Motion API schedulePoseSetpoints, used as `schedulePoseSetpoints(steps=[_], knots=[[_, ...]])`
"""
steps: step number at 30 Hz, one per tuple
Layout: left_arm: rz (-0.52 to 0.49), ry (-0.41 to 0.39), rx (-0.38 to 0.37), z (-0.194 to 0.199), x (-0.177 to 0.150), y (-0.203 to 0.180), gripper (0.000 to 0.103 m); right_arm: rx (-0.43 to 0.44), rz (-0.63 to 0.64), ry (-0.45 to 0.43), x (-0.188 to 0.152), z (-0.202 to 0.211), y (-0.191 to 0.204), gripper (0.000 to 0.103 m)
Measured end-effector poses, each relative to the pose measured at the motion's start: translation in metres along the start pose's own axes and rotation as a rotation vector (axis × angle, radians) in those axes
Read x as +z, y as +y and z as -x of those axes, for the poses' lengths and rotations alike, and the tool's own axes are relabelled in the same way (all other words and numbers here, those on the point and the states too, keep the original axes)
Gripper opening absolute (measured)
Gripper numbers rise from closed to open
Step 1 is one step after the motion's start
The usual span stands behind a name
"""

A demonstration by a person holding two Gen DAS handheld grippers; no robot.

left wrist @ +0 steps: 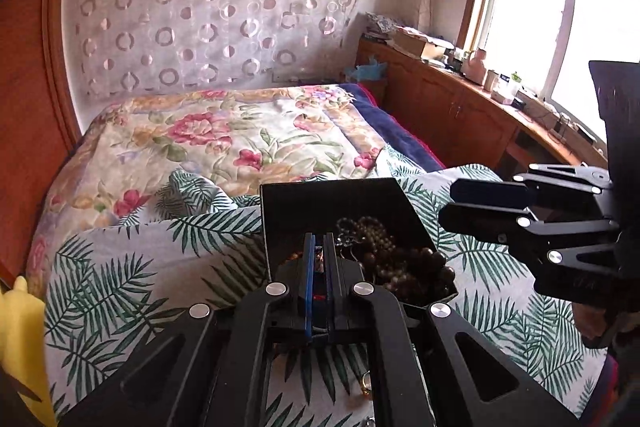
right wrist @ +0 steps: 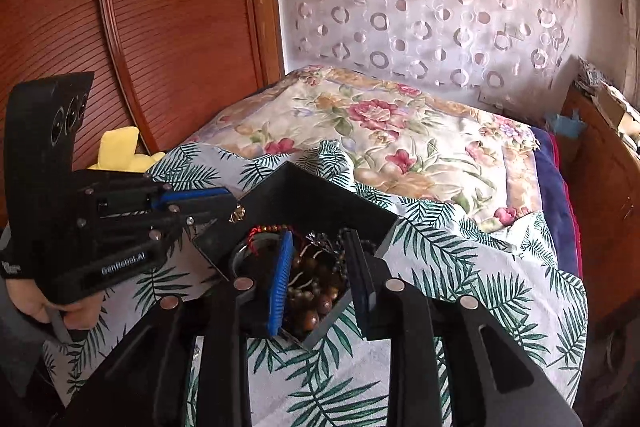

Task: Organize jewelry

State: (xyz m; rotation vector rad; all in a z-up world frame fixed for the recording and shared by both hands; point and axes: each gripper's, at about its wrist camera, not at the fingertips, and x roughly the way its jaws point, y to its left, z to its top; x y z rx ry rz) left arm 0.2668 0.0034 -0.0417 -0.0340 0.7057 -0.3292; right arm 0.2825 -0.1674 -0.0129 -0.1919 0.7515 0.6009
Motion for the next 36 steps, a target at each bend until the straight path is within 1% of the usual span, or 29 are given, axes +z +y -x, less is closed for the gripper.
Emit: schedulePoseSetpoints(steps=[2, 4, 8, 9, 10, 14, 18, 22, 27, 34, 36], knots=[[0.010, -0.004, -0.014, 0.001, -0.001, 0.002, 0.009, -0.001, -0.001, -0.002, -0.002, 0.001, -0.001, 0.030], [0.021, -0.002, -0.020, 0.002, 0.000, 0.003, 0.025, -0.001, 0.000, -0.005, -0.004, 0.001, 0.001, 0.030], [0.026, -0.010, 0.001, 0.013, -0.004, 0.006, 0.034, 0.013, 0.000, -0.014, -0.015, 0.006, 0.003, 0.030], [0.030, -0.015, 0.001, 0.017, -0.007, 0.008, 0.041, 0.020, 0.006, -0.019, -0.020, 0.008, 0.006, 0.030], [0.031, -0.017, 0.003, 0.022, -0.013, 0.010, 0.043, 0.030, 0.015, -0.020, -0.026, 0.010, 0.010, 0.030], [0.015, 0.002, 0.025, 0.037, -0.038, 0.015, 0.044, 0.069, 0.063, -0.004, -0.048, 0.010, 0.030, 0.030], [0.015, 0.037, 0.035, 0.048, -0.070, 0.024, 0.044, 0.120, 0.106, 0.047, -0.070, -0.007, 0.053, 0.030], [0.029, 0.060, 0.035, 0.056, -0.095, 0.032, 0.044, 0.151, 0.127, 0.094, -0.078, -0.028, 0.066, 0.030], [0.027, 0.073, 0.031, 0.066, -0.114, 0.035, 0.044, 0.164, 0.150, 0.117, -0.075, -0.042, 0.075, 0.029], [0.010, 0.081, 0.028, 0.072, -0.124, 0.029, 0.044, 0.167, 0.173, 0.172, -0.073, -0.057, 0.079, 0.029], [0.009, 0.086, 0.024, 0.071, -0.126, 0.029, 0.044, 0.155, 0.196, 0.184, -0.075, -0.060, 0.084, 0.025]])
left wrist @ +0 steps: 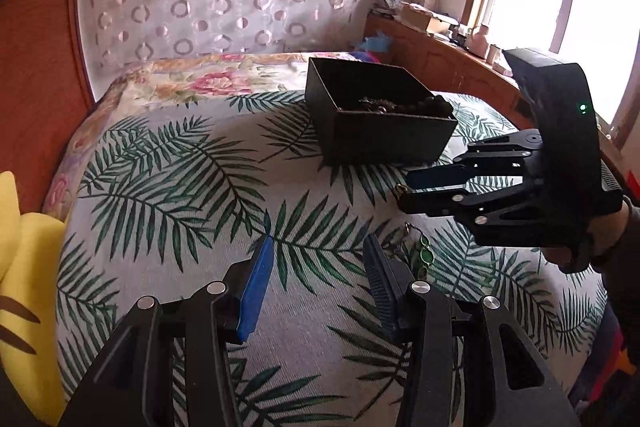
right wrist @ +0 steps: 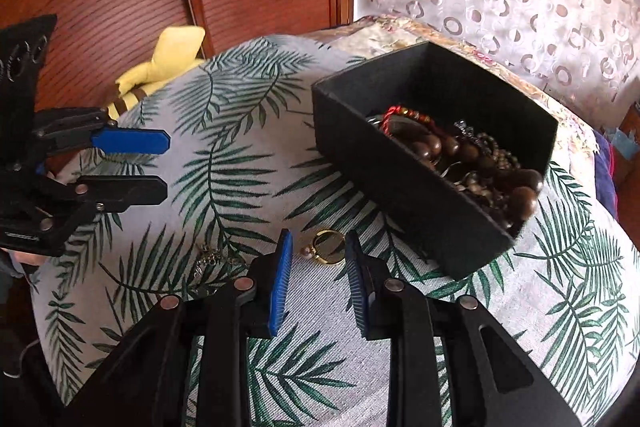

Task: Organize jewelry
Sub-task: 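Grasp the gold ring from the bed cover with the right tool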

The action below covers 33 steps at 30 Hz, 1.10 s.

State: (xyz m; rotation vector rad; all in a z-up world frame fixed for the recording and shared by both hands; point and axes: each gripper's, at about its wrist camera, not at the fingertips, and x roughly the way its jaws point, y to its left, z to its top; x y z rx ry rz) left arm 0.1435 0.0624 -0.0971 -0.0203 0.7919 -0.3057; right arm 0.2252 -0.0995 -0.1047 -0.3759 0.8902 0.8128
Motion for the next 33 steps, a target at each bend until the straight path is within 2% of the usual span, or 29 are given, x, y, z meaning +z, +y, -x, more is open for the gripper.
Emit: schedulePoseSetpoints(steps=[2, 4, 9, 17, 18, 19, 24, 27, 31, 32, 33], knots=[[-0.005, 0.005, 0.000, 0.000, -0.003, -0.002, 0.044, -0.009, 0.019, 0.003, 0.000, 0.000, 0.003, 0.024], [-0.009, 0.011, -0.003, -0.002, -0.004, -0.005, 0.044, -0.012, 0.037, 0.010, 0.001, -0.001, 0.007, 0.012], [-0.026, 0.028, -0.015, -0.005, -0.006, -0.015, 0.044, -0.030, 0.064, 0.008, 0.000, 0.000, 0.012, 0.011], [-0.070, 0.058, -0.046, -0.013, -0.009, -0.038, 0.044, -0.026, -0.001, -0.064, -0.009, 0.032, -0.008, 0.011], [-0.077, 0.062, -0.051, -0.014, -0.008, -0.041, 0.050, -0.024, -0.006, -0.074, -0.010, 0.038, -0.010, 0.011], [-0.083, 0.062, -0.052, -0.016, -0.008, -0.044, 0.061, -0.025, -0.007, -0.082, -0.011, 0.043, -0.012, 0.011], [-0.118, 0.064, -0.062, -0.021, -0.006, -0.060, 0.062, -0.032, -0.015, -0.103, -0.018, 0.061, -0.019, 0.011], [-0.135, 0.080, -0.036, -0.029, -0.003, -0.065, 0.062, -0.036, -0.021, -0.115, -0.019, 0.067, -0.020, 0.011], [-0.157, 0.073, -0.001, -0.030, -0.002, -0.069, 0.057, -0.037, -0.024, -0.124, -0.022, 0.071, -0.020, 0.011], [-0.159, 0.068, 0.001, -0.029, -0.002, -0.070, 0.052, -0.037, -0.025, -0.125, -0.022, 0.072, -0.021, 0.011], [-0.163, 0.062, -0.001, -0.027, -0.002, -0.071, 0.042, -0.037, -0.025, -0.124, -0.023, 0.072, -0.021, 0.011]])
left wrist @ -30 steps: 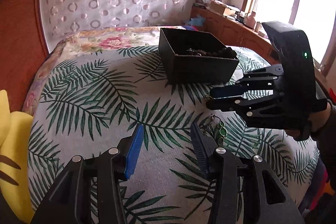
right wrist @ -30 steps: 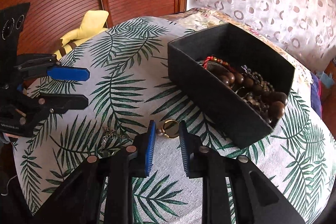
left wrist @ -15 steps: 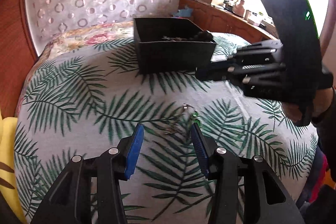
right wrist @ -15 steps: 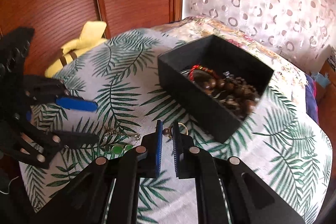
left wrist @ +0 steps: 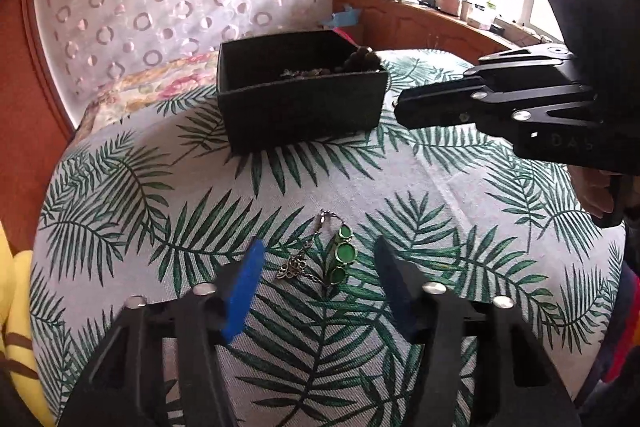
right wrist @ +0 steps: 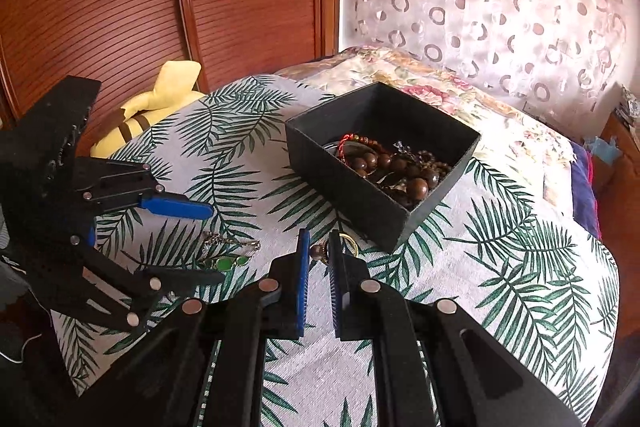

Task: Organize jewelry
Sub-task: 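Grasp the green earrings with the left tool while the right tool holds the ring, then drop the green earrings into the box with the left tool while the right tool drops the ring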

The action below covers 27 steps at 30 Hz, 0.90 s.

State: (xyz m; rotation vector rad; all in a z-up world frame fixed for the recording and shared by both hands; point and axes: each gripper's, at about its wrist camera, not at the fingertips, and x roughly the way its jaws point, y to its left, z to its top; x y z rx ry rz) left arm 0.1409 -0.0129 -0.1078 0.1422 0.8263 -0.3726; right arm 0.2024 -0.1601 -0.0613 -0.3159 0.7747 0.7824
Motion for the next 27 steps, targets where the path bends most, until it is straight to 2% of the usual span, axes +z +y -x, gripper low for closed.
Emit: schedulePoseSetpoints(steps=[1, 6, 10, 15, 19, 27], knots=[[-0.001, -0.005, 0.000, 0.002, 0.000, -0.001, 0.033, -0.001, 0.000, 0.000, -0.001, 0.000, 0.000, 0.011], [-0.026, 0.000, -0.030, 0.002, -0.002, -0.008, 0.013, -0.004, -0.004, 0.011, -0.005, -0.004, 0.000, 0.011], [-0.039, 0.038, -0.005, -0.008, -0.002, -0.009, 0.013, -0.010, -0.011, 0.016, -0.008, -0.005, -0.004, 0.011], [-0.059, 0.047, 0.003, -0.005, 0.001, -0.012, 0.013, -0.013, -0.012, 0.013, -0.008, -0.002, -0.005, 0.011], [-0.077, 0.055, -0.010, -0.003, 0.004, -0.016, 0.010, -0.016, -0.012, 0.003, -0.006, 0.002, -0.006, 0.011], [-0.014, -0.049, -0.034, 0.017, 0.036, -0.007, 0.010, -0.027, -0.023, -0.040, 0.012, 0.013, -0.014, 0.011]])
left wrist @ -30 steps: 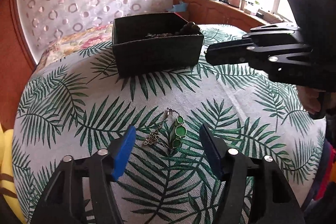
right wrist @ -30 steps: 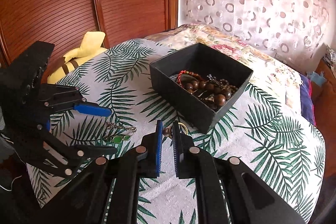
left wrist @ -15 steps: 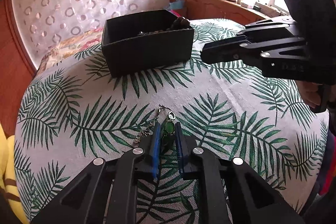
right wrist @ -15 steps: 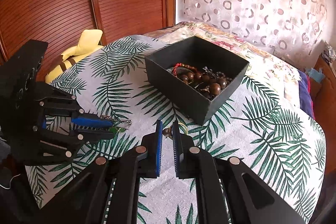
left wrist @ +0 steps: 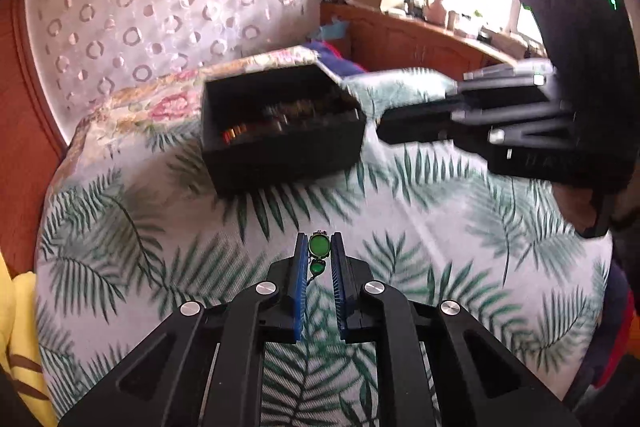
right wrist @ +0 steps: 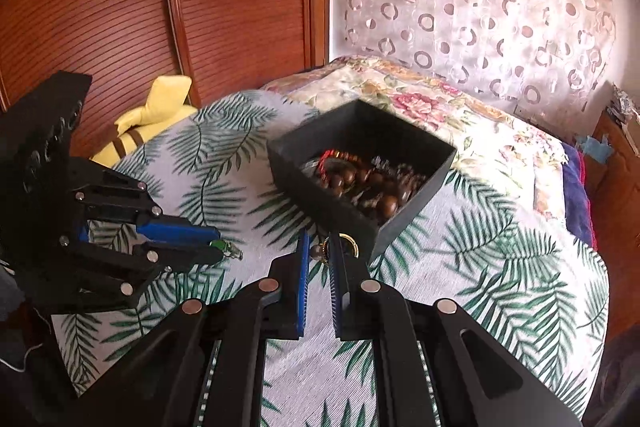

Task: Organize jewelry
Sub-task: 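Drop the green earrings into the box with the left tool while the right tool drops the ring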

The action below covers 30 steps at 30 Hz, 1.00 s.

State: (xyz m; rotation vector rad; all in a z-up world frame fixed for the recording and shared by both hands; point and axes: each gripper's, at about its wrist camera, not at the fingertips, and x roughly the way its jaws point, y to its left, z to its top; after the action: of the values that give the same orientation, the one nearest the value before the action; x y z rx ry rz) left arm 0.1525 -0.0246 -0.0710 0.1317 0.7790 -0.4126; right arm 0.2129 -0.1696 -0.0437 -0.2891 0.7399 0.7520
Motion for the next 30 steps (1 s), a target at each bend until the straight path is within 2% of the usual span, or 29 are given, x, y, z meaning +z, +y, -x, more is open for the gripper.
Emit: schedulePoseSetpoints(steps=[8, 14, 24, 25, 27, 30], knots=[[0.062, -0.103, -0.004, 0.014, 0.059, 0.023, 0.010, -0.018, -0.039, -0.039, 0.030, -0.003, -0.017, 0.011], [0.072, -0.131, 0.021, 0.007, 0.094, 0.037, 0.010, -0.028, -0.074, -0.017, 0.045, -0.021, -0.034, 0.011], [0.094, -0.106, 0.054, -0.036, 0.120, 0.056, 0.011, -0.037, -0.143, -0.005, 0.058, -0.044, -0.063, 0.012], [0.098, -0.102, 0.054, -0.037, 0.119, 0.058, 0.011, -0.036, -0.151, -0.007, 0.058, -0.044, -0.065, 0.014], [0.108, -0.092, 0.058, -0.042, 0.116, 0.061, 0.011, -0.024, -0.169, -0.016, 0.058, -0.043, -0.070, 0.023], [0.110, -0.093, 0.060, -0.043, 0.114, 0.063, 0.011, -0.012, -0.185, -0.022, 0.059, -0.044, -0.075, 0.025]])
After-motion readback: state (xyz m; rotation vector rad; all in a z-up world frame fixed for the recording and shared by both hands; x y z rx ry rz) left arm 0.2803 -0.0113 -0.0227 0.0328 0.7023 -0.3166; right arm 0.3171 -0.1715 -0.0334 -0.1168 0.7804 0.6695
